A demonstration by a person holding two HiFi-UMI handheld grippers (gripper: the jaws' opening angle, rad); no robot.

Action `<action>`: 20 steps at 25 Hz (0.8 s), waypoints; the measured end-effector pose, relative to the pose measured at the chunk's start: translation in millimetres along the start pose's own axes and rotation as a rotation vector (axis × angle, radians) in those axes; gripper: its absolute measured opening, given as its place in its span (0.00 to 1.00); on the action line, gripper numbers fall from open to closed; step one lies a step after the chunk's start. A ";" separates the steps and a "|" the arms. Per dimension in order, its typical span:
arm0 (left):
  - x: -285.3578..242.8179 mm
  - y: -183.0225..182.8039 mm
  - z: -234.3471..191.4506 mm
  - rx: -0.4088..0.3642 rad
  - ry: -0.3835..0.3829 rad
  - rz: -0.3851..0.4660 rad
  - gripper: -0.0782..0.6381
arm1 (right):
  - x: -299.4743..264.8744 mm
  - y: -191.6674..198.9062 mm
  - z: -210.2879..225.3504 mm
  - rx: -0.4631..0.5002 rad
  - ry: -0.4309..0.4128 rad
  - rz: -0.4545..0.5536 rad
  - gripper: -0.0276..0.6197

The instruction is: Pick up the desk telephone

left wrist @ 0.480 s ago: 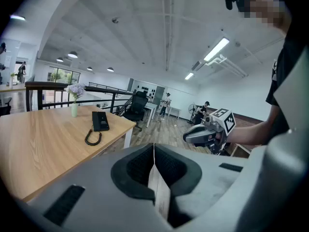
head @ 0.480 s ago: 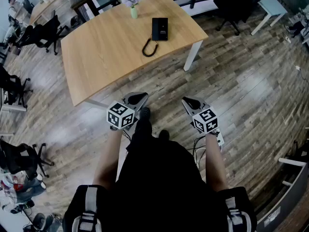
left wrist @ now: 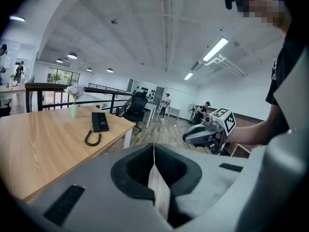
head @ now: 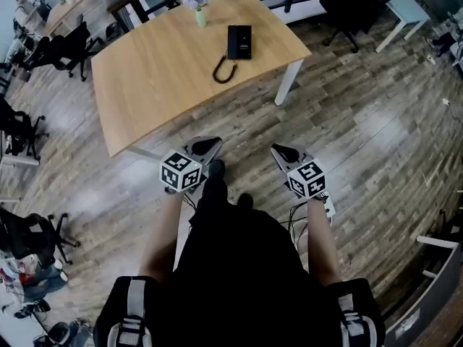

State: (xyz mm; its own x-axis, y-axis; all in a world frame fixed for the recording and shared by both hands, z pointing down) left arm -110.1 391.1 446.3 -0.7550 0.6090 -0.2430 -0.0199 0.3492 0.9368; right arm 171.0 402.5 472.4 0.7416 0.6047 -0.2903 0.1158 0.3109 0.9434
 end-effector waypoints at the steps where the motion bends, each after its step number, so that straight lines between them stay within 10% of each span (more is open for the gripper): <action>1: 0.1 -0.8 0.0 -0.003 0.001 0.000 0.14 | 0.2 -0.4 -0.1 0.001 0.000 0.000 0.10; 20: -10.9 -12.7 -23.5 -0.008 0.028 -0.014 0.14 | -15.1 -7.1 6.8 -0.037 0.017 0.025 0.10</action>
State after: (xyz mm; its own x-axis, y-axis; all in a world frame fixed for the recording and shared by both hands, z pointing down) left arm -116.9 363.2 442.9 -0.7729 0.5835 -0.2495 -0.0360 0.3522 0.9352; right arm 163.5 386.2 471.2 0.7323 0.6252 -0.2700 0.0729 0.3222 0.9439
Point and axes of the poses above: the fingertips, and each gripper's own axes: x backward along the fingers, z to its right, y out of its underside, the point moved 9 cm from there along x, backward along the fingers, and after that the axes turned 10 degrees about z, right-handed, at the moved point
